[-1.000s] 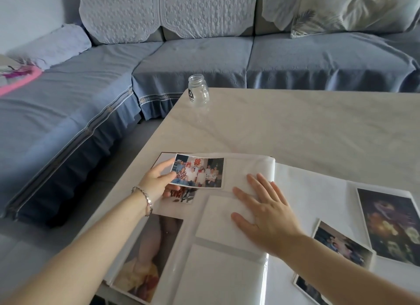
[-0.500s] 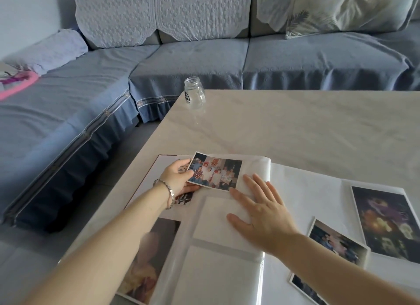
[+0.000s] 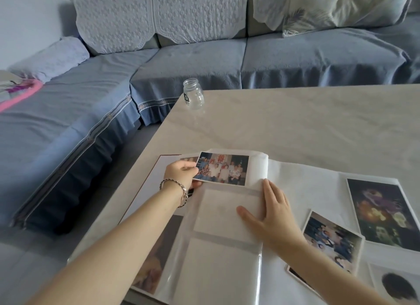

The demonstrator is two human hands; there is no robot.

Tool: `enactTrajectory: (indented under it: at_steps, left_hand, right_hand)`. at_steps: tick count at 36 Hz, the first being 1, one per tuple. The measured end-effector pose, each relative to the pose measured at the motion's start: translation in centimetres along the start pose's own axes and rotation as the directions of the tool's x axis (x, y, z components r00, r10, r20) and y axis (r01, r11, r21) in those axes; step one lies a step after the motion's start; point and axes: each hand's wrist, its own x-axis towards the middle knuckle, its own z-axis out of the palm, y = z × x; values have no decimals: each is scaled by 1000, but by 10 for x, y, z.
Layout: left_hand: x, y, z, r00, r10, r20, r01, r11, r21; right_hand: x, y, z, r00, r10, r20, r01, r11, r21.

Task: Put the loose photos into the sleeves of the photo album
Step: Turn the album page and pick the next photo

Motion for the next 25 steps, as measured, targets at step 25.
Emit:
enactTrajectory:
  at_steps: [25]
  left_hand:
    - [-18, 20, 7, 985, 167, -32, -154, 956, 250]
  right_hand:
    - [-6, 24, -5, 986, -167, -19, 166, 984, -66]
